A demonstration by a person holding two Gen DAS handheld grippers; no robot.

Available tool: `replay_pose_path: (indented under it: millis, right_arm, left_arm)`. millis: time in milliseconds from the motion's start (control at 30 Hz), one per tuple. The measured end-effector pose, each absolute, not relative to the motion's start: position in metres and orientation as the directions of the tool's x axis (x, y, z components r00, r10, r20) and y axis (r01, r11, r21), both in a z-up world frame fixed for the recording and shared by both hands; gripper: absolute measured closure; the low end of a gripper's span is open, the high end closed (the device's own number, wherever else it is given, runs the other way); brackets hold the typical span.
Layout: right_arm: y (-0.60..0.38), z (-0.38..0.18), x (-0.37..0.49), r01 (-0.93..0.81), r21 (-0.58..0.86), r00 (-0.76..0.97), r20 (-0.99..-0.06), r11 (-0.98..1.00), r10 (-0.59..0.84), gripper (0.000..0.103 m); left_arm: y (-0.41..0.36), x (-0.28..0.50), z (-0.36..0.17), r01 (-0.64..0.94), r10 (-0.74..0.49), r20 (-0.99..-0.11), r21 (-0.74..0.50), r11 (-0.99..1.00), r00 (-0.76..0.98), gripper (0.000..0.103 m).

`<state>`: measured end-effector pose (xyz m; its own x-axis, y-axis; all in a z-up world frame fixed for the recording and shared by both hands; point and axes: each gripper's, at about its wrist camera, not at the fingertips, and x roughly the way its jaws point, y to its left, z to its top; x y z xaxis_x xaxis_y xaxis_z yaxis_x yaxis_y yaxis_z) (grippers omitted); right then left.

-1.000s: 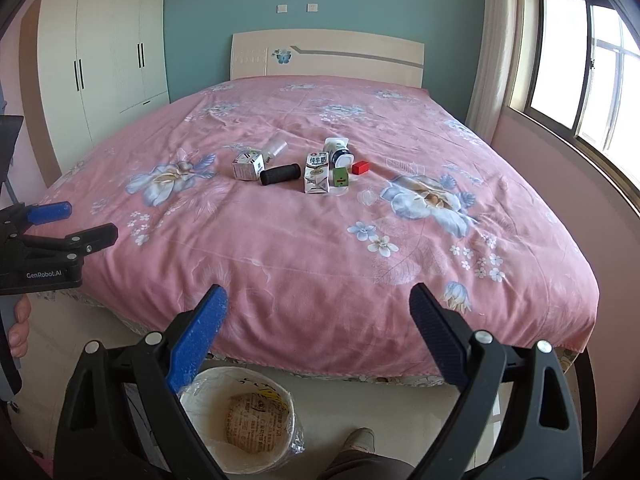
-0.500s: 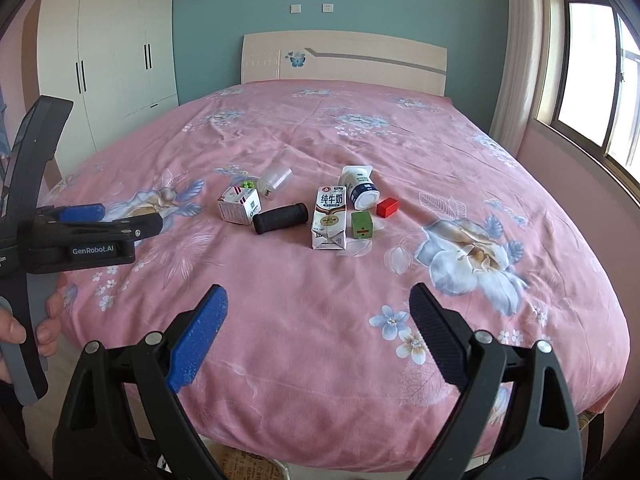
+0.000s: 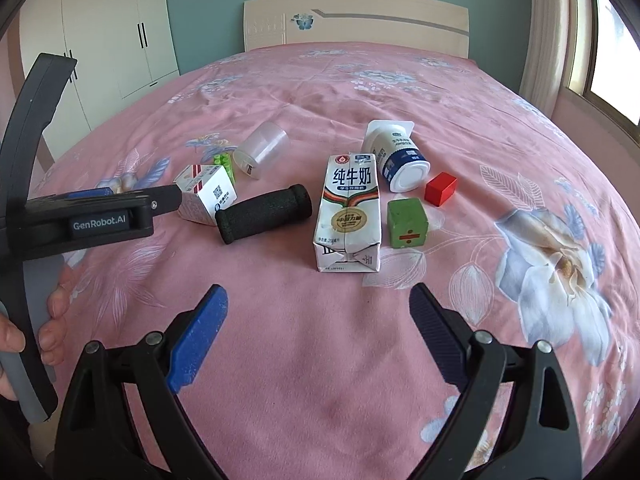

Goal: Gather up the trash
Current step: 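Grasp the white medicine box with the left tool while the right tool grasps the milk carton, then carry the medicine box with the left tool while the right tool carries the milk carton to the bin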

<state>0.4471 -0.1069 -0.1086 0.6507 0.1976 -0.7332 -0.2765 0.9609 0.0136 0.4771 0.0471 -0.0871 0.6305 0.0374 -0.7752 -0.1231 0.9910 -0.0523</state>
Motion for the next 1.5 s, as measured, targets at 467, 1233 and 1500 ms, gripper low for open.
replay_pose_path:
  millis: [467, 1233, 1500]
  right_arm:
    - [-0.095, -0.147, 0.532, -0.26, 0.074, 0.561, -0.8, 0.963, 0.213, 0.042]
    - [-0.117, -0.052, 0.487, -0.269, 0.051, 0.672, -0.706, 0.962, 0.225, 0.054]
    - [-0.132, 0.043, 0.419, -0.263, 0.024, 0.76, -0.61, 0.964, 0.223, 0.054]
  left_arm:
    - [0.044, 0.538, -0.127, -0.133, -0.02, -0.817, -0.118, 0.984, 0.577, 0.018]
    - [0.041, 0.498, -0.054, -0.118, 0.078, -0.768, 0.003, 0.993, 0.636, 0.047]
    - [0.027, 0.43, 0.051, -0.084, 0.094, -0.661, 0.047, 0.995, 0.744, 0.047]
